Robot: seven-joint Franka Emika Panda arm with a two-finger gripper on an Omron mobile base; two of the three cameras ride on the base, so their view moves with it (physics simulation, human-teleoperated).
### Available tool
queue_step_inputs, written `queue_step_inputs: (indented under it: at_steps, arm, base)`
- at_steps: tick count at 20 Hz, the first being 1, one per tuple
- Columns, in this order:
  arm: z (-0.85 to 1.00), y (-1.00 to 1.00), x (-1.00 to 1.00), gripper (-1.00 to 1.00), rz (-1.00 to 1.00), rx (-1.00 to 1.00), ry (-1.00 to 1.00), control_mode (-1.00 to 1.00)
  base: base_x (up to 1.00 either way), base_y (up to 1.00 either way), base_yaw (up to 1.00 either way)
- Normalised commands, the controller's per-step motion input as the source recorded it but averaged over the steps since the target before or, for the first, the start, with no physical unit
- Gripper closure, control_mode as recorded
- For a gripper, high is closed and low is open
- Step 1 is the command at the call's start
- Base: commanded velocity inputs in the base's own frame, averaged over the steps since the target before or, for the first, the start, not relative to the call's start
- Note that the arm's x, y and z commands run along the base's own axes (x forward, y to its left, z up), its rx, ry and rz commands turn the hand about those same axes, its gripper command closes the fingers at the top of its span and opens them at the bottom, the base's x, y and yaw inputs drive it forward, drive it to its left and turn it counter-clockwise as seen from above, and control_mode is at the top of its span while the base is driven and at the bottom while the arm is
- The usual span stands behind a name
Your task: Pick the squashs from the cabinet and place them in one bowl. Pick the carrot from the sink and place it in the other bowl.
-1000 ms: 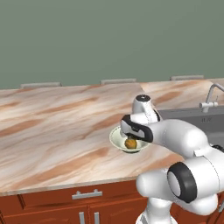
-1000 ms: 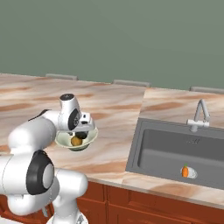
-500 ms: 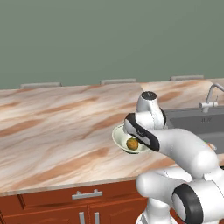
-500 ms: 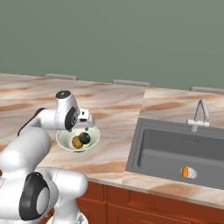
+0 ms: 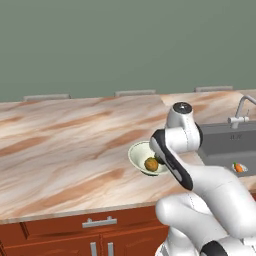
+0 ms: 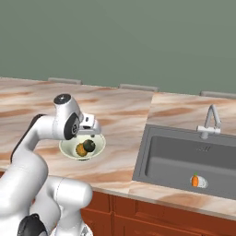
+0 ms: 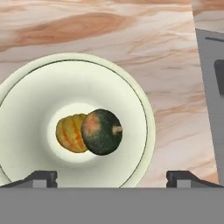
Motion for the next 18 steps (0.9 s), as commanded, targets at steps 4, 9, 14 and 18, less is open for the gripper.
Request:
queue_step_inputs:
  at_steps: [4, 9, 14, 18]
  arm:
    - [0.38, -0.29, -0.32, -1.0, -0.11, 0.0, 0.0, -1.0]
    - [0.32, -0.32, -0.38, -1.0, -0.1, 0.0, 0.0, -1.0]
    - [0.21, -0.19, -0.39, -1.0, -0.06, 0.0, 0.0, -1.0]
    - [0.2, -0.14, -0.37, -1.0, -0.01, 0.0, 0.0, -1.0]
  base:
    - [0.0, 0.0, 0.0]
    - [0.0, 0.0, 0.0]
    - [0.0, 0.0, 0.0]
    - [0.0, 0.0, 0.0]
